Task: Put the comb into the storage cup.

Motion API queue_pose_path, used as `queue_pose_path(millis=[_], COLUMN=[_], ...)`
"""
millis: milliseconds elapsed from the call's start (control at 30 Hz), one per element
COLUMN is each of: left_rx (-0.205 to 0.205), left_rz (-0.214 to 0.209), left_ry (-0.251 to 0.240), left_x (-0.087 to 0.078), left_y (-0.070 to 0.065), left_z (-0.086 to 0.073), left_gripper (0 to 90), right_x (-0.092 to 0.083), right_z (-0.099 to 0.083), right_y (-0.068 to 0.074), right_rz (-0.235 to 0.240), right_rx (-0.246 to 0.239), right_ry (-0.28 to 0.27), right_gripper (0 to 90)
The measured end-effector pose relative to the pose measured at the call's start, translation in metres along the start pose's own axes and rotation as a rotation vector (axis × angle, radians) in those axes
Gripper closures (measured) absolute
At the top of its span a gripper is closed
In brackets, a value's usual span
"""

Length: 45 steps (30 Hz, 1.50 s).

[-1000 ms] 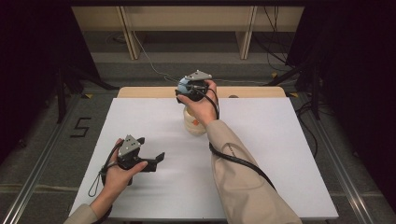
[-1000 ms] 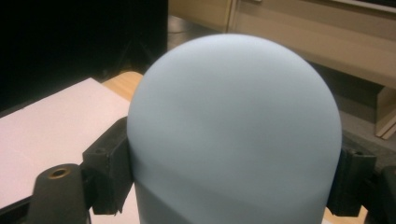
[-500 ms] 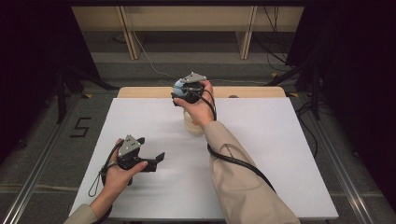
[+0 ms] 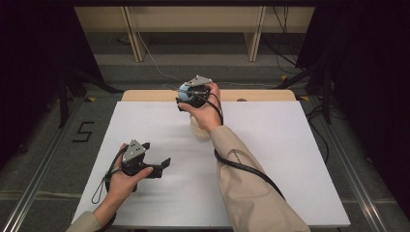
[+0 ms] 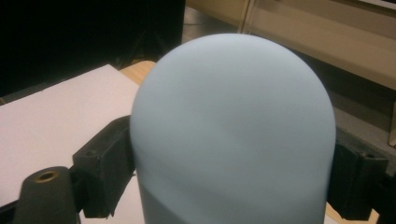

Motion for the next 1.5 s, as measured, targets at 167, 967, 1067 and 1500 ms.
queue_pose_path(millis=[167, 967, 1067, 1500], left_rx=[0.0, 0.002, 0.002, 0.002], left_rz=[0.0, -0.001, -0.001, 0.001], left_ry=[-0.001, -0.001, -0.001, -0.001], left_x=[0.0, 0.0, 0.0, 0.0], left_y=[0.0, -0.001, -0.001, 0.0], left_z=[0.0, 0.0, 0.0, 0.0], left_gripper=[0.2, 0.2, 0.3, 0.3], right_x=[0.0, -0.004, -0.005, -0.019], right_z=[0.0, 0.0, 0.0, 0.002], right_y=[-0.001, -0.004, -0.007, -0.007], right_rz=[-0.001, -0.022, -0.032, -0.017], right_rx=[-0.011, 0.008, 0.014, 0.017], right_ry=[0.0, -0.005, -0.013, -0.033], right_gripper=[14.9, 4.3, 4.3, 4.2])
Point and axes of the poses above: each handheld gripper's, and its own axes: x roughly forward along the jaws, z roughly out of its top, y roughly to its left, the point moved 8 cm from there along x, roughly forward along the jaws, and after that the axes turned 6 degrees about x, right-handed, at the moved point
